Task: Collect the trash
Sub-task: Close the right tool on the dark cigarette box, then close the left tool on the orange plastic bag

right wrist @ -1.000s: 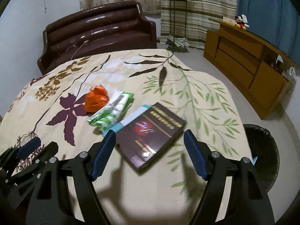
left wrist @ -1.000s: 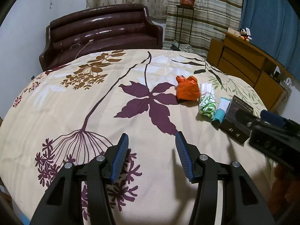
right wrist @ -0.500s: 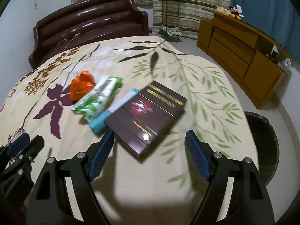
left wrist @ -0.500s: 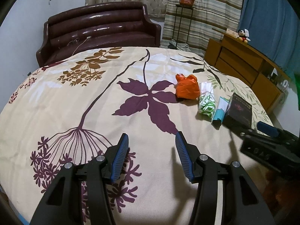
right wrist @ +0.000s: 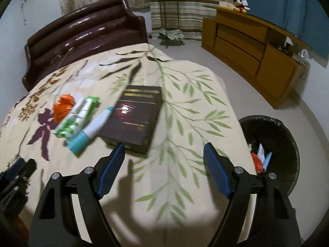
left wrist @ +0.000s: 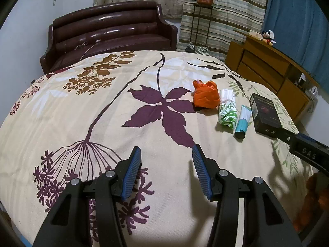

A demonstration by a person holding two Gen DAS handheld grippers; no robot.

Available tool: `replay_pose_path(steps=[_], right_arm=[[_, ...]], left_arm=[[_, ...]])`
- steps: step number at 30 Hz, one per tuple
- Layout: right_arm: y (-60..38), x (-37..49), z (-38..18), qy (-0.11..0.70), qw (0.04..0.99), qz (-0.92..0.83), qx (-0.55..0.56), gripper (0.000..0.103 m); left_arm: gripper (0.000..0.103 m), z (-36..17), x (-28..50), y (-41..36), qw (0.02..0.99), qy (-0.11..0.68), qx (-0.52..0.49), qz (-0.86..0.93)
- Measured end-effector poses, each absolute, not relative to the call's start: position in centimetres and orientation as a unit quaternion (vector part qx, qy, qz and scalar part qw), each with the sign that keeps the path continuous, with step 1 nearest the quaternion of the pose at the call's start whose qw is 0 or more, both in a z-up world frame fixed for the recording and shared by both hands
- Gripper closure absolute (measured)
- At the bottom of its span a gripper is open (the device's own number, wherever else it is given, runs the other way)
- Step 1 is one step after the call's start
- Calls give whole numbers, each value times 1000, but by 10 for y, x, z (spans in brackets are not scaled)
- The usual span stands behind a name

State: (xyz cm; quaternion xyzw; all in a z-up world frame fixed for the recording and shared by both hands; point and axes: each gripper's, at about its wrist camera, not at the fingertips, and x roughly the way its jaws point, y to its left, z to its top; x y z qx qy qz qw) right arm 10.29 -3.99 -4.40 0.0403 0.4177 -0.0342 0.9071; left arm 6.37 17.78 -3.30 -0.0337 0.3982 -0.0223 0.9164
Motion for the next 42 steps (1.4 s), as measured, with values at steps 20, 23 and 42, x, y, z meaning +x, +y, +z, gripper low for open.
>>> replay_pose_path(steps=[20, 23, 42], right_arm=[[-21, 132, -55, 437, 899, -9, 28, 44], [-24, 131, -54, 437, 899, 1, 24, 47], [-43, 145, -48, 418, 908, 24, 27, 48]], left_arm=[[51, -30, 67, 177, 917, 397, -30, -24], [51, -28, 68, 173, 917, 397, -28, -26], [51, -10, 113, 141, 920, 388, -23, -46]])
